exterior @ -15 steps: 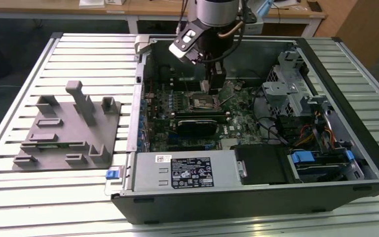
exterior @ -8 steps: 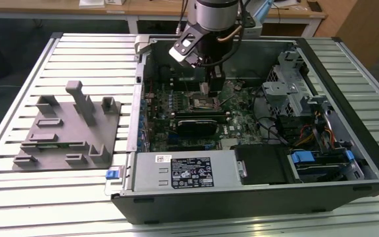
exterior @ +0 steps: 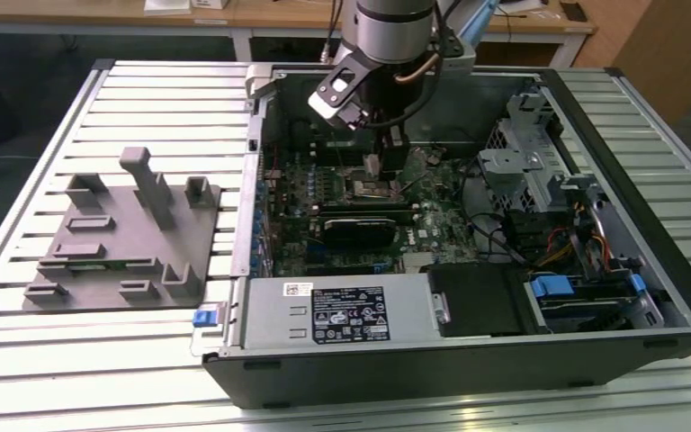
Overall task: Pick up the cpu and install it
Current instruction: 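Place the cpu into insertion slot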
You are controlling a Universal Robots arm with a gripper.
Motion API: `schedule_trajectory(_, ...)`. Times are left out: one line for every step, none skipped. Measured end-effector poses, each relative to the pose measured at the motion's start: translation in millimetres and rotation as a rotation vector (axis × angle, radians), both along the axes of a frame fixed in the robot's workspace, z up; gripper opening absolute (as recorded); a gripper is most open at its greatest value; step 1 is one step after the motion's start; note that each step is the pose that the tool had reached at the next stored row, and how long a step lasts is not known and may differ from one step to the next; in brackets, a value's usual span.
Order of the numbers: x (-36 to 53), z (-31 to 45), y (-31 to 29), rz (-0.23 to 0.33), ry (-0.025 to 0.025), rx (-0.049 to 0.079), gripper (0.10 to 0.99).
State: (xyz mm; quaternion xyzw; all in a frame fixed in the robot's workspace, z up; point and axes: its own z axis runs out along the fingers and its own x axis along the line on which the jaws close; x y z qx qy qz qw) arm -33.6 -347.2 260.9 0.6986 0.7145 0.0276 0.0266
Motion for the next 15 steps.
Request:
schedule_trajectory(-0.1, -0.9, 0.0, 0.000, 0.0000, 0.000, 0.537)
schedule_trajectory(-0.1, -1.9, 0.0, 0.000, 0.0000, 0.000, 0.537)
schedule_trajectory(-0.1, -2.7, 0.0, 0.000, 0.0000, 0.000, 0.537)
schedule_trajectory(-0.1, -3.5, 0.1, 0.000, 0.0000, 0.000, 0.537)
schedule_trajectory(-0.1, -4.2, 0.2, 0.000, 0.0000, 0.000, 0.537)
schedule_trajectory(-0.2, -5.1, 0.8, 0.000, 0.0000, 0.000, 0.537)
schedule_trajectory(-0.2, -5.9, 1.9, 0.000, 0.0001, 0.000, 0.537)
schedule_trajectory(-0.2, -6.6, 3.0, 0.000, 0.0000, 0.000, 0.537)
schedule_trajectory(-0.3, -7.4, 4.4, 0.000, 0.0000, 0.000, 0.537)
schedule_trajectory(-0.3, -8.0, 6.2, -0.001, -0.0001, 0.000, 0.537)
schedule_trajectory(-0.4, -8.8, 8.5, -0.001, 0.0000, 0.000, 0.537)
schedule_trajectory(-0.7, -10.0, 10.8, -0.001, 0.0000, 0.000, 0.537)
schedule_trajectory(-1.1, -11.3, 12.6, -0.002, 0.0000, 0.000, 0.537)
schedule_trajectory(-1.5, -12.6, 13.7, -0.002, 0.0000, 0.000, 0.537)
schedule_trajectory(-1.6, -14.1, 14.2, -0.002, -0.0001, 0.000, 0.537)
